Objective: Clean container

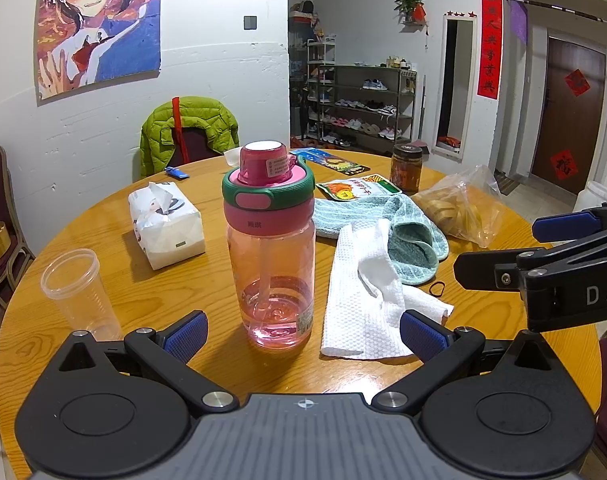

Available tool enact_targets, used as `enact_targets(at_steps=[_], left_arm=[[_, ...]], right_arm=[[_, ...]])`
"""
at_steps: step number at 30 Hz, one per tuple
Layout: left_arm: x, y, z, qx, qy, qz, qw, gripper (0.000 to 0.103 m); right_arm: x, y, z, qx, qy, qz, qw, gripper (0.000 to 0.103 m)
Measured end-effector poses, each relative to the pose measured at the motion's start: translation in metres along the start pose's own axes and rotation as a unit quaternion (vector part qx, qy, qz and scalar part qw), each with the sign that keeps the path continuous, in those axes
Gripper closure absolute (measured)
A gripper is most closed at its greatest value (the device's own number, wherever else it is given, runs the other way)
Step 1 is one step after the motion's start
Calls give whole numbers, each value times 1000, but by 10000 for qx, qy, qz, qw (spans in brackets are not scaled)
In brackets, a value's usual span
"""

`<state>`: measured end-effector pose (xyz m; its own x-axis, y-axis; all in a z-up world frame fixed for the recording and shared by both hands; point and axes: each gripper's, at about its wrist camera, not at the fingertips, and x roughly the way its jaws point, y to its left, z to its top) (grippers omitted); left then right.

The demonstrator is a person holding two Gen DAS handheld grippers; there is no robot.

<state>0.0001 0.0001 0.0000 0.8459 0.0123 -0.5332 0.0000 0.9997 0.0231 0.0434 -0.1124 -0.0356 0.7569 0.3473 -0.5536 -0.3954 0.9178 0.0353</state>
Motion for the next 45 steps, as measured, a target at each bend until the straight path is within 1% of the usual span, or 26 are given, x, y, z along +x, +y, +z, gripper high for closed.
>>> enact_targets(at_steps=[24,26,45], left_arm=[[2,1,-1,-36,24,-3,10000,1],[2,2,-1,-37,17,-3,10000,1],[0,1,-1,-33,-4,-7,10000,1]], right_arm=[[7,7,1,-46,47,22,10000,1],[3,3,-1,-26,33,25,10000,1],[6,4,1,-19,30,48,10000,1]])
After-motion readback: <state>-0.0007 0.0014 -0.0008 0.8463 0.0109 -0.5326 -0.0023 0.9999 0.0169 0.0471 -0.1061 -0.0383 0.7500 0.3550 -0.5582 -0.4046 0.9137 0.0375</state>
